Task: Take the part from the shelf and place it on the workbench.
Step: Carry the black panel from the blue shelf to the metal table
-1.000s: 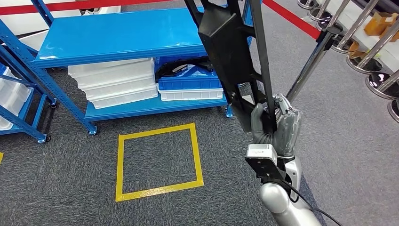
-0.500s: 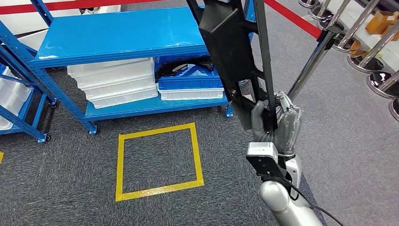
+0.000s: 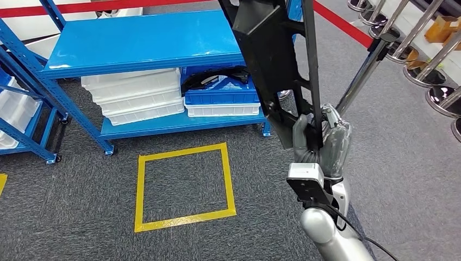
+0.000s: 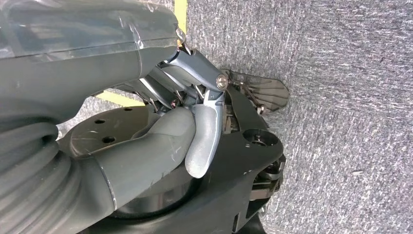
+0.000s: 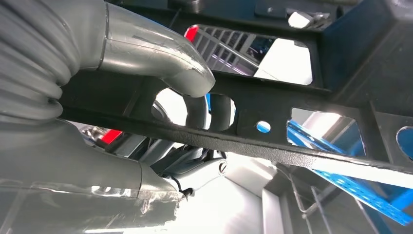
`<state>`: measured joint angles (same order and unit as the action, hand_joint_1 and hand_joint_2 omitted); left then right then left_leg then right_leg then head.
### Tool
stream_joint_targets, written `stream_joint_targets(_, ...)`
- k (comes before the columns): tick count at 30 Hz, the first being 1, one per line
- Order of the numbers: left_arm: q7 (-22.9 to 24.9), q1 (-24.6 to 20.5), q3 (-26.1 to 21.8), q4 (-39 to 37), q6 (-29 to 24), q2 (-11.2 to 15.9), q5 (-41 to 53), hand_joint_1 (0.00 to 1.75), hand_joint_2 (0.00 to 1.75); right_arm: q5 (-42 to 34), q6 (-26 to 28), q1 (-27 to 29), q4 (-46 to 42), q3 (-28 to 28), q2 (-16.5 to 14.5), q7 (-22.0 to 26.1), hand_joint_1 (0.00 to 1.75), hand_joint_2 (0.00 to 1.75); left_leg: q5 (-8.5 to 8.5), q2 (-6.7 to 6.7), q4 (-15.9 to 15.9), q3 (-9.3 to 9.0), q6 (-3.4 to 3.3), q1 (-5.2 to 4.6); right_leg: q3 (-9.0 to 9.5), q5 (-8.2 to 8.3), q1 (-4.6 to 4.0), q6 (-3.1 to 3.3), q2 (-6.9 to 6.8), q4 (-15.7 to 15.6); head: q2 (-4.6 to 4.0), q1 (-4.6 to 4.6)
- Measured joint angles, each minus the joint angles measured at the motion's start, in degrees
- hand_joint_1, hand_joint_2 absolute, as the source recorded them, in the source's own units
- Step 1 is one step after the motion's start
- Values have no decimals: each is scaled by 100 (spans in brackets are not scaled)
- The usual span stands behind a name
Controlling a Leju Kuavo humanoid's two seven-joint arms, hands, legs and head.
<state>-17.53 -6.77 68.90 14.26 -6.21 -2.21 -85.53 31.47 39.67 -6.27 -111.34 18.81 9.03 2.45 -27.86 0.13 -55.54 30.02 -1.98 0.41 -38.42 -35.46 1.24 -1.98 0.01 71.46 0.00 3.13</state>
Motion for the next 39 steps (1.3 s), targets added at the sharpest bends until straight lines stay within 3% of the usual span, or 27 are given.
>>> stream_joint_targets(1,0,4,-1,-1,2,0,-4,175,175,-6,0,6,0,2,2,-1,175,175,-11,-2,-16,2,16,15,-73,23,28,-33,-2,142,0,3)
stream_joint_targets(2,0,7,-2,-1,2,0,-7,175,175,-11,0,8,0,3,2,-1,175,175,-29,-5,-39,3,44,40,-40,160,60,-69,-4,59,0,5)
stream_joint_targets(4,0,12,-3,-7,2,6,-9,175,175,-36,0,-2,1,5,3,-1,175,175,-91,-16,-119,9,141,96,287,530,125,-164,-20,-611,0,13)
stream_joint_targets(6,0,9,-4,-21,6,19,-9,175,175,-74,0,-12,7,10,5,-19,175,175,-159,-35,-224,36,254,108,531,690,135,-162,8,-1088,0,53)
stream_joint_targets(10,-4,8,-7,-36,27,27,-13,175,175,-150,0,-29,25,21,19,-63,175,175,-213,-69,-353,94,384,97,479,630,117,89,58,-1094,0,-11)
stream_joint_targets(11,-7,7,-7,-38,29,28,-13,175,175,-173,0,-35,26,23,20,-55,175,175,-310,-68,-468,137,402,103,459,644,112,138,53,-1095,0,-30)
stream_joint_targets(13,-8,2,-7,-40,34,28,-11,175,175,-215,-1,-41,26,26,21,-40,175,175,-683,-62,-1008,341,415,91,417,677,89,218,41,-1100,0,-79)
stream_joint_targets(15,-21,-5,-7,-40,36,28,9,175,175,-255,0,-40,26,33,31,-50,175,175,-1036,-59,-1728,621,393,56,364,704,33,271,31,-1097,0,-108)
stream_joint_targets(16,-32,-7,-7,-40,33,28,26,175,175,-271,-1,-39,26,37,38,-62,175,175,-1077,-60,-1922,683,360,34,342,715,-1,292,29,-1096,0,-114)
stream_joint_targets(17,-45,-8,-7,-40,28,28,44,175,175,-280,-1,-40,26,40,46,-79,175,175,-1001,-60,-1907,646,310,7,328,724,-37,309,28,-1096,0,-115)
stream_joint_targets(18,-54,-7,-7,-40,24,28,58,175,175,-285,-1,-42,26,43,54,-102,175,175,-832,-57,-1671,506,241,-29,323,731,-71,323,22,-1097,0,-115)
stream_joint_targets(20,-62,-10,-7,-40,14,27,73,175,175,-298,-1,-56,27,60,70,-181,175,175,-505,22,-904,102,75,-119,328,747,-131,341,-6,-1098,0,-111)
stream_joint_targets(22,-63,-15,-7,-43,16,27,85,175,175,-309,-2,-62,29,86,94,-278,175,175,-390,121,-413,-118,-15,-190,332,768,-150,328,-54,-1102,0,-105)
stream_joint_targets(26,-66,-15,-7,-43,28,13,111,175,175,-290,-1,-56,30,103,143,-364,175,175,-262,52,-167,-122,-42,-166,307,757,-134,199,-129,-1076,0,-108)
stream_joint_targets(28,-66,-14,-7,-42,32,-2,121,175,175,-274,0,-56,31,111,174,-384,175,175,-163,-1,-82,-109,-65,-124,138,464,-126,139,-61,-672,0,-85)
stream_joint_targets(30,-66,-9,-7,-42,34,-6,138,175,175,-264,0,-39,34,120,203,-409,175,175,-133,-55,-81,-71,-76,-114,-131,111,-96,89,-27,-1,0,-58)
stream_joint_targets(32,-66,4,-7,-42,36,-9,156,175,175,-260,0,-15,40,125,231,-428,175,175,-128,-104,-108,-45,-68,-104,-207,54,-57,42,-28,292,0,-43)
stream_joint_targets(33,-66,9,-7,-42,37,-12,162,175,175,-258,0,-10,43,126,242,-435,175,175,-133,-125,-132,-33,-57,-94,-109,173,-40,24,-28,146,0,-36)
stream_joint_targets(36,-66,6,-7,-42,38,-17,172,175,175,-255,0,-9,43,131,267,-442,175,175,-190,-171,-244,6,19,-79,420,596,-13,26,-15,-862,0,6)
stream_joint_targets(37,-66,3,-7,-42,38,-17,175,175,175,-257,0,-8,43,132,275,-443,175,175,-210,-178,-280,28,51,-85,510,635,-13,60,-6,-1068,0,9)
stream_joint_targets(39,-66,2,-7,-43,40,-16,189,175,175,-263,0,-3,42,134,290,-452,175,175,-243,-180,-329,62,61,-109,534,623,-26,129,11,-1180,0,-7)
